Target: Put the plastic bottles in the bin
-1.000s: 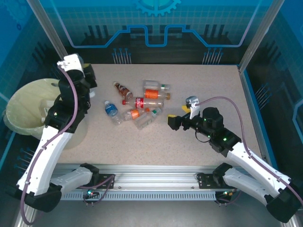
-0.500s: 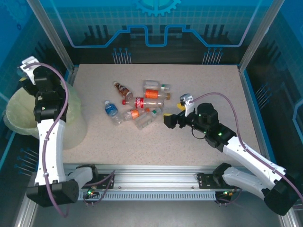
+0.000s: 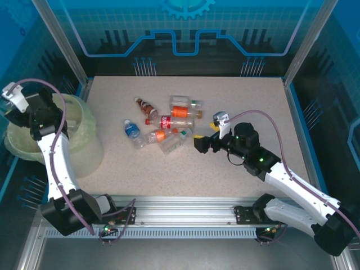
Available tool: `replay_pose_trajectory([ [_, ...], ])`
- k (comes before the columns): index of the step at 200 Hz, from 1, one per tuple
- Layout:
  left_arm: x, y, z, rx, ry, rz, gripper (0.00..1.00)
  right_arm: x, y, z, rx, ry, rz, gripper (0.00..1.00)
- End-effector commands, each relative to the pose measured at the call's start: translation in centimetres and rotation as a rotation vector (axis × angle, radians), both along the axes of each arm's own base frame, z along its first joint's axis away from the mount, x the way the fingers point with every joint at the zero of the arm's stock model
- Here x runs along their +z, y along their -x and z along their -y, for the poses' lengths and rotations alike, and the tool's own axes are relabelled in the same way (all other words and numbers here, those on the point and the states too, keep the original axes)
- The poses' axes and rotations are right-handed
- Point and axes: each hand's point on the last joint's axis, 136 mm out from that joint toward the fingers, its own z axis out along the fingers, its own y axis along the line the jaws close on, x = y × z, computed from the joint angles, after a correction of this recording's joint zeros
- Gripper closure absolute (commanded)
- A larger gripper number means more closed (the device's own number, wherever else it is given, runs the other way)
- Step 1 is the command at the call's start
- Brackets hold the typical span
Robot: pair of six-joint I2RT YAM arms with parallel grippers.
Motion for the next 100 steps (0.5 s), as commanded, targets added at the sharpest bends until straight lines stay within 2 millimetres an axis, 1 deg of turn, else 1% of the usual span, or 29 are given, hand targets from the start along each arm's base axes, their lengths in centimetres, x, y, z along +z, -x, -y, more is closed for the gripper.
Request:
replay_pose_trajectory([
  [1, -0.5, 0.2, -0.1, 0.046, 0.123, 0.200, 0.52, 1.9, 0.0, -0.2, 0.001, -0.027, 0.053, 0.00],
  [11, -1.2, 0.2, -0.2, 0.079, 0.167, 0.254, 0.52, 1.9, 0.1, -0.3, 0.007, -0.030, 0.049, 0.00],
  [26, -2.0, 0.9, -0.5, 0.167, 0.214, 0.332, 0.52, 1.9, 0.4, -0.4, 0.017, -0.028, 0.045, 0.00],
  [36, -2.5, 1.4, -0.7, 0.232, 0.233, 0.378, 0.52, 2.0, 0.6, -0.2, 0.014, -0.024, 0.050, 0.00],
  [42, -2.7, 1.7, -0.9, 0.266, 0.243, 0.405, 0.55, 2.0, 0.7, -0.1, 0.011, -0.021, 0.052, 0.00],
  [54, -3.0, 1.8, -1.2, 0.312, 0.261, 0.429, 0.55, 2.1, 0.9, 0.3, 0.002, -0.017, 0.061, 0.00],
  [64, -3.3, 2.1, -1.4, 0.356, 0.272, 0.437, 0.47, 2.1, 1.0, 0.6, -0.006, -0.016, 0.069, 0.00],
  [68, -3.5, 2.2, -1.4, 0.371, 0.277, 0.437, 0.41, 2.2, 1.1, 0.7, -0.011, -0.018, 0.072, 0.00],
  [76, -4.0, 2.3, -1.6, 0.395, 0.296, 0.442, 0.32, 2.2, 1.2, 1.0, -0.019, -0.018, 0.078, 0.00],
  [100, -5.1, 1.6, -1.5, 0.388, 0.354, 0.449, 0.15, 2.4, 1.3, 1.5, -0.041, -0.025, 0.094, 0.00],
])
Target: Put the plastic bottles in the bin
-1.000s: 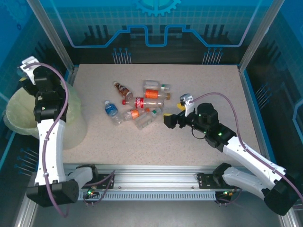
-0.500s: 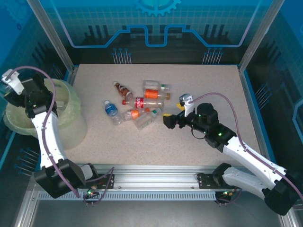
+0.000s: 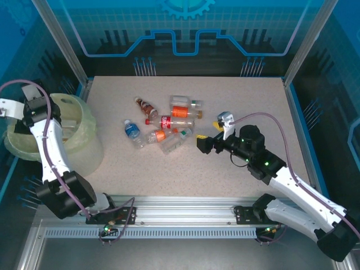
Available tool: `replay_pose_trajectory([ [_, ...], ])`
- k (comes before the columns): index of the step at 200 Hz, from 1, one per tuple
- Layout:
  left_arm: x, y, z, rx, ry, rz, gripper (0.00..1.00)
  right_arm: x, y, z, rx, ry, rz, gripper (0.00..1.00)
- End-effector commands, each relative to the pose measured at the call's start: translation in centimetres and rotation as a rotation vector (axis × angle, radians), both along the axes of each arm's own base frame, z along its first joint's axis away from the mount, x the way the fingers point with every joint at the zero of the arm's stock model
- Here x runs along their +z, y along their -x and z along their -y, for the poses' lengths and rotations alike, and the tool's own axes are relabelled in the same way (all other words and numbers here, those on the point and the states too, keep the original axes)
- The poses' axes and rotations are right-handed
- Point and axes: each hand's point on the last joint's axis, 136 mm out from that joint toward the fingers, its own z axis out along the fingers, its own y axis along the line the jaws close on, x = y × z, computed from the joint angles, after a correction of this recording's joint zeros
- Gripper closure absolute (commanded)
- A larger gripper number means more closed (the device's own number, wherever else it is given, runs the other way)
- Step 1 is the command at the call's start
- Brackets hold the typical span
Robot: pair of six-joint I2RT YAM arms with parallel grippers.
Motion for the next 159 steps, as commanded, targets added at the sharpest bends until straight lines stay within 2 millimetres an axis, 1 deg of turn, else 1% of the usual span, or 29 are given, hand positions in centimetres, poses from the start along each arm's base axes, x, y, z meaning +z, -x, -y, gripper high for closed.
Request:
replay_pose_trajectory([
  [1, -0.5, 1.1, 0.1, 0.083, 0.057, 0.068, 0.14, 0.2, 0.3, 0.5, -0.024, 0.002, 0.032, 0.00],
  [14, -0.7, 0.5, 0.3, 0.050, 0.070, 0.090, 0.08, 0.2, 0.4, 0.6, -0.026, 0.003, 0.031, 0.00],
  [32, -0.2, 0.0, 0.8, 0.001, 0.072, 0.133, 0.02, 0.2, 0.4, 0.6, -0.025, 0.004, 0.029, 0.00],
  [70, 1.7, 0.0, 2.1, -0.077, 0.060, 0.201, 0.01, 0.0, 0.3, 0.3, -0.019, 0.000, 0.018, 0.00],
  [90, 3.0, -1.0, 3.3, -0.176, 0.043, 0.207, 0.01, -0.6, 0.1, 0.1, -0.017, 0.007, -0.004, 0.00],
  [108, 4.4, -2.1, 5.2, -0.281, 0.009, 0.210, 0.01, -0.7, 0.0, -0.2, -0.012, 0.004, -0.021, 0.00],
  [126, 6.0, -3.3, 7.6, -0.389, -0.030, 0.203, 0.01, -0.9, -0.1, -0.4, -0.009, -0.002, -0.040, 0.00],
  [144, 7.4, -4.6, 10.6, -0.527, -0.064, 0.192, 0.01, -1.1, -0.2, -0.5, -0.008, -0.002, -0.053, 0.00],
  [159, 8.1, -5.7, 13.4, -0.654, -0.064, 0.192, 0.01, -1.3, -0.3, -0.5, -0.013, -0.001, -0.059, 0.00],
])
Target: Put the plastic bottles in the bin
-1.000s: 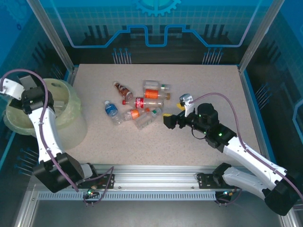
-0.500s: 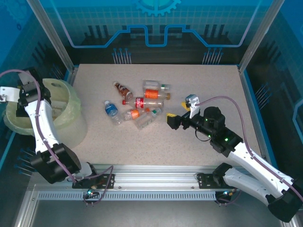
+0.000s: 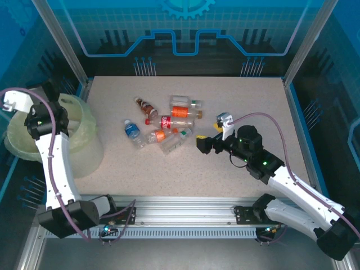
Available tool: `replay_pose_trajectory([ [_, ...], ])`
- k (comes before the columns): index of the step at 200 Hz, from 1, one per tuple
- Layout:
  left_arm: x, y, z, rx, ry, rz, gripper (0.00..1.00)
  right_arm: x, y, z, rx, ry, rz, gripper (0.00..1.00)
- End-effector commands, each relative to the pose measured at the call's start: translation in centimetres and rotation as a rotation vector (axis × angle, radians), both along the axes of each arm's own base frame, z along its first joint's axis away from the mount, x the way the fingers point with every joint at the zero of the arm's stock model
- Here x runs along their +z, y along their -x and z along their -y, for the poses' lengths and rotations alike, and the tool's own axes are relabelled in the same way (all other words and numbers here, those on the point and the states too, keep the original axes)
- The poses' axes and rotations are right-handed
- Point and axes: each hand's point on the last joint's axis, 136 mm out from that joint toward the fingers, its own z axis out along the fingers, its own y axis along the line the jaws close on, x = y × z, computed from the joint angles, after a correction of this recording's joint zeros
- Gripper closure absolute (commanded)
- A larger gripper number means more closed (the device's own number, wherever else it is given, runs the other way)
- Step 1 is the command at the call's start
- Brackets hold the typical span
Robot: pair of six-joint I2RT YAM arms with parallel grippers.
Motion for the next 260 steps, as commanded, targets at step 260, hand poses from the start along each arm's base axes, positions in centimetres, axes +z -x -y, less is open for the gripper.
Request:
replay_pose_trajectory([
  [260, -26.8, -8.1, 23.9, -0.847, 0.247, -0.760, 0.01, -2.3, -0.3, 0.3, -0.049, 0.071, -0.123, 0.00],
])
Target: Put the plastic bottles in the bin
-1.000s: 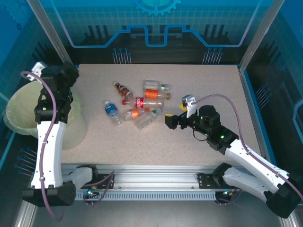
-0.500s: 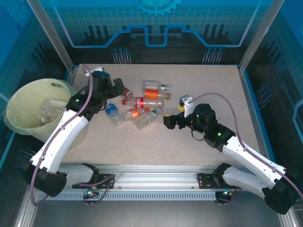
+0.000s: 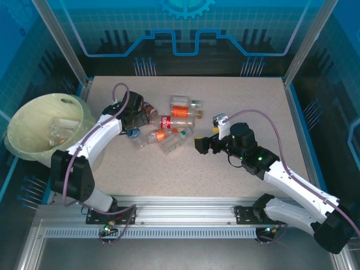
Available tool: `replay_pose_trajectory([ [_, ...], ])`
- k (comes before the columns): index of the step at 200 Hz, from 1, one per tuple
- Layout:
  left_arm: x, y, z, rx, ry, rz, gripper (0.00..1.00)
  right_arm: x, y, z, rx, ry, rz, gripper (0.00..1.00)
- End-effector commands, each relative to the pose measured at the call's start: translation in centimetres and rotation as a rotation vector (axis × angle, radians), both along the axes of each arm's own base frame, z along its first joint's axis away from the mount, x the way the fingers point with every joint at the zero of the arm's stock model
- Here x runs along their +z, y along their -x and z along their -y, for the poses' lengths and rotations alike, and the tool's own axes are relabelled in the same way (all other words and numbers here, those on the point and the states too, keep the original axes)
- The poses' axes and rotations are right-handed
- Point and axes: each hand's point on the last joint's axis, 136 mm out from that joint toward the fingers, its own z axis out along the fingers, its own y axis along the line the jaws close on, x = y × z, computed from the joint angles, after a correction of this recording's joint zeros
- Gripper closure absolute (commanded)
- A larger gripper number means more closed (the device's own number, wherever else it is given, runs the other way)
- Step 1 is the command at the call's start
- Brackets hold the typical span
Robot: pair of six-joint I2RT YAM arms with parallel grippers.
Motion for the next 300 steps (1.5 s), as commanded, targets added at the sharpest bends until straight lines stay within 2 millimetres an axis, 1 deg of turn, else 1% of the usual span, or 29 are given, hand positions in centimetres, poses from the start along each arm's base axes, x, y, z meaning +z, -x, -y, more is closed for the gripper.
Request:
replay_pose_trajectory([
  [1, -2.4, 0.0, 0.0, 0.040, 0.108, -0.040, 0.01, 0.9, 0.3, 0.3, -0.009, 0.008, 0.021, 0.00],
  [37, -6.0, -0.2, -1.5, 0.089, 0.167, -0.102, 0.01, 0.4, 0.3, 0.6, -0.018, 0.024, 0.022, 0.00],
  [58, -7.8, -0.5, -1.2, 0.076, 0.233, -0.123, 0.01, 0.4, 0.3, 0.5, -0.016, 0.027, 0.022, 0.00],
  [78, -9.2, -0.6, -1.0, 0.069, 0.256, -0.136, 0.02, 0.4, 0.3, 0.5, -0.014, 0.029, 0.023, 0.00],
  [102, -10.8, -0.7, -1.4, 0.085, 0.265, -0.156, 0.04, 0.4, 0.2, 0.5, -0.013, 0.032, 0.019, 0.00],
  [164, -13.3, -0.7, -1.4, 0.066, 0.268, -0.189, 0.16, 0.6, 0.2, 0.8, -0.033, 0.032, 0.015, 0.00],
  [179, -13.7, -0.5, -1.2, 0.056, 0.273, -0.200, 0.23, 0.7, 0.2, 0.7, -0.030, 0.028, 0.013, 0.00],
  [197, -13.8, -0.3, -0.9, 0.044, 0.289, -0.191, 0.30, 0.7, 0.2, 0.8, -0.035, 0.026, 0.005, 0.00],
  [222, -12.9, -0.2, -0.9, 0.028, 0.285, -0.163, 0.36, 0.9, 0.1, 0.7, -0.040, 0.013, 0.010, 0.00],
  [259, -10.2, -0.1, -1.4, -0.006, 0.249, -0.090, 0.40, 1.6, 0.2, 0.1, -0.014, -0.015, 0.026, 0.00],
  [300, -7.1, -0.1, -0.6, -0.056, 0.280, 0.019, 0.47, 2.2, 0.9, -1.3, 0.058, -0.008, 0.085, 0.00],
])
